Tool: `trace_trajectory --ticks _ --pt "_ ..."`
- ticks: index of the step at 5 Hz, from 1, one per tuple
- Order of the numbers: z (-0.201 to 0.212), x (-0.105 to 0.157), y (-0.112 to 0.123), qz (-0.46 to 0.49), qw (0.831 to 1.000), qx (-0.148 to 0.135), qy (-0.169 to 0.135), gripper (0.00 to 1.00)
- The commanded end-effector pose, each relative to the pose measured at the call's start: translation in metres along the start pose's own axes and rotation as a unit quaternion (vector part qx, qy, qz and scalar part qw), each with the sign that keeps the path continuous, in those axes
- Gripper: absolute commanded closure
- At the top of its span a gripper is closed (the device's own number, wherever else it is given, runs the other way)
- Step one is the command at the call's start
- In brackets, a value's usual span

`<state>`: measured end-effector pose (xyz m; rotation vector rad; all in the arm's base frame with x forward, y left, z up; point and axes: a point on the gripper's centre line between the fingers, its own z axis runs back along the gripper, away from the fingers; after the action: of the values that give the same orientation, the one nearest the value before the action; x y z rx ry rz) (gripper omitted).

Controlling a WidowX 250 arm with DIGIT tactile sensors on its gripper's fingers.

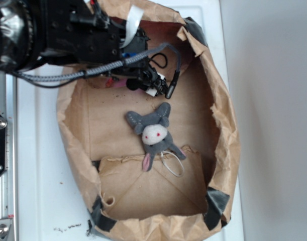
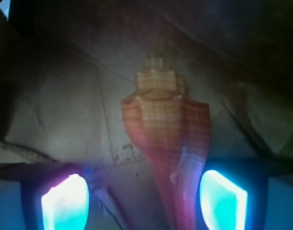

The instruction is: Grab the shell.

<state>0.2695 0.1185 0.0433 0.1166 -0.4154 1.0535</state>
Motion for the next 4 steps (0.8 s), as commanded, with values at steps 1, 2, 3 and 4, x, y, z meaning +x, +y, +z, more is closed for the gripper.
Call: trace_trajectory --ticks 1,2,3,4 --pt "0.0002 0.0205 -0.0084 0.015 0.999 -0.003 -0.043 0.00" --pt "0.0008 0.0200 -0.0109 0.022 0.999 -0.001 -0.044 1.00" --pt "0.0034 0.0178 -0.0094 0.019 0.999 -0.001 -0.044 1.00" --pt "0.0087 0.0150 -0.0093 0.013 0.999 -0.006 -0.045 1.00"
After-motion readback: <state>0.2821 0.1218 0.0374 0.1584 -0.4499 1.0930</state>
